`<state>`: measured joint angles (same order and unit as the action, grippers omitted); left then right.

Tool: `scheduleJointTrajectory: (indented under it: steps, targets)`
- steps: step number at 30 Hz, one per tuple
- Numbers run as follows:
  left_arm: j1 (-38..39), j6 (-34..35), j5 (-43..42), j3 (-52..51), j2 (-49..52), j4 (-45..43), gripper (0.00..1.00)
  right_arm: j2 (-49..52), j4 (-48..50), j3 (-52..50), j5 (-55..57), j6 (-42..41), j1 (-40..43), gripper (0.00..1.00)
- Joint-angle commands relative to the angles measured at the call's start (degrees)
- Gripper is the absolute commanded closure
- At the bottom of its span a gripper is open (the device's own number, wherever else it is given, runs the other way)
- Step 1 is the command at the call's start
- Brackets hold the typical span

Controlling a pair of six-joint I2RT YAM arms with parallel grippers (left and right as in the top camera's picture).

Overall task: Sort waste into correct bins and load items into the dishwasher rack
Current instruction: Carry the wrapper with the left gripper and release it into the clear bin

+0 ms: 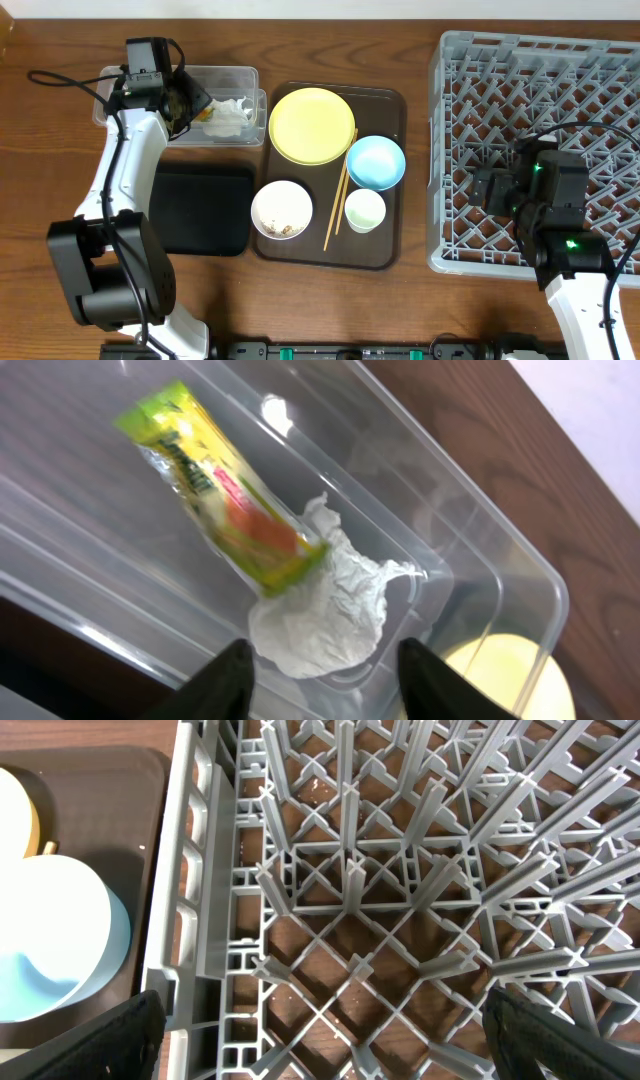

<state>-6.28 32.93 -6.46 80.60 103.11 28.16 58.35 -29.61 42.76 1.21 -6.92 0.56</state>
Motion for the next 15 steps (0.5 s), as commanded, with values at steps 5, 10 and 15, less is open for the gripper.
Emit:
scheduleJointTrajectory:
  steps: [5, 10, 15]
  targets:
    - [2.56, -9.84, -0.98, 0.11, -10.82, 7.02, 0.4, -0.2, 0.02, 1.27, -0.2, 0.57, -0.63, 0.01]
    - [7.58, -11.54, -0.98, 0.11, -13.05, 20.22, 0.14, -0.2, 0.46, 1.27, -0.2, 0.57, -0.63, 0.01]
    - [13.97, -11.52, -0.98, -1.79, -12.31, 27.08, 0.13, -0.2, 0.46, 1.27, -0.2, 0.57, -0.63, 0.01]
